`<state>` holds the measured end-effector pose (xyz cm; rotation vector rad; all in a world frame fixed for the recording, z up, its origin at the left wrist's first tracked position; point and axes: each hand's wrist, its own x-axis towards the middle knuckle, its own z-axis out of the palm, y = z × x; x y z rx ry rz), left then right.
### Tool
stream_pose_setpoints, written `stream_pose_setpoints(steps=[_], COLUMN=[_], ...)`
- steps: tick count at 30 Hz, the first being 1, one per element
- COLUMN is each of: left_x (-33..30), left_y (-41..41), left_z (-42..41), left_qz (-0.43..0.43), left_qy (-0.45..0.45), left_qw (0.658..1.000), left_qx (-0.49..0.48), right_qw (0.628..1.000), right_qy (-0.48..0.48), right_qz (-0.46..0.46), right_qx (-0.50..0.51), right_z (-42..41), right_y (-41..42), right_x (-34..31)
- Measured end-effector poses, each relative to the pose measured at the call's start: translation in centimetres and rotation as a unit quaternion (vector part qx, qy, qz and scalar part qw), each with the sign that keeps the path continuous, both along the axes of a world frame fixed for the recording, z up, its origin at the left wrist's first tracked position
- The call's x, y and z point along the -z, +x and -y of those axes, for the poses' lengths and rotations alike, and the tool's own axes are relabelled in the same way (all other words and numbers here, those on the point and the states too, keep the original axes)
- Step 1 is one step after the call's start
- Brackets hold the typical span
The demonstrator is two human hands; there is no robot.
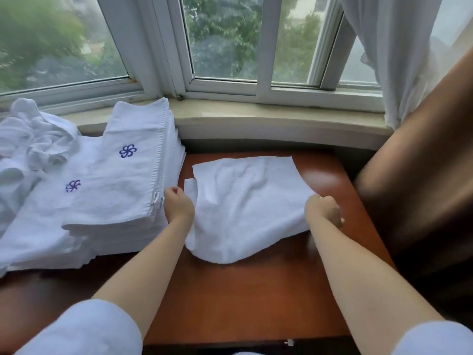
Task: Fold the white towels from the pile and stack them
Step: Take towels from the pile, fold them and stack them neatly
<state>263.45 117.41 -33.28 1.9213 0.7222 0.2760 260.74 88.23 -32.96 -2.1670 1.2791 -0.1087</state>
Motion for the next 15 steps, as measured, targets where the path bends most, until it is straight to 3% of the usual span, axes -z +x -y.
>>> stream_pose_setpoints(steps=[2, 5, 8, 11, 13, 15], left_x=[0.4, 2.7, 3.7, 4.1, 4.1, 4.1], left_y=[-1.8, -4.1, -5.6, -5.9, -5.6, -5.2], left_z=[-0.2, -0.4, 0.3, 0.0, -0.6, -0.9], left_qz=[-0.005, -0.121, -0.185, -0.201, -0.241, -0.266], left_qy=[0.047, 0.061, -0.140, -0.311, -0.332, -0.284], left_qw=[0.997, 0.980, 0.968, 0.929, 0.911, 0.916], left_qx=[0.066, 0.146, 0.093, 0.014, 0.044, 0.101], right_qw=[0.999, 0.989, 0.985, 0.982, 0.980, 0.976], right_qy=[0.017, 0.097, 0.115, 0.113, 0.110, 0.112], right_qz=[-0.039, -0.091, -0.080, -0.090, -0.098, -0.104], right_qx=[-0.008, -0.068, -0.098, -0.122, -0.138, -0.153], right_z=[0.3, 0.5, 0.6, 0.6, 0.5, 0.2], right_y=[-0.5, -1.8, -3.4, -3.9, -3.8, -3.7], right_x=[0.1, 1.6, 3.4, 4.5, 4.8, 5.2])
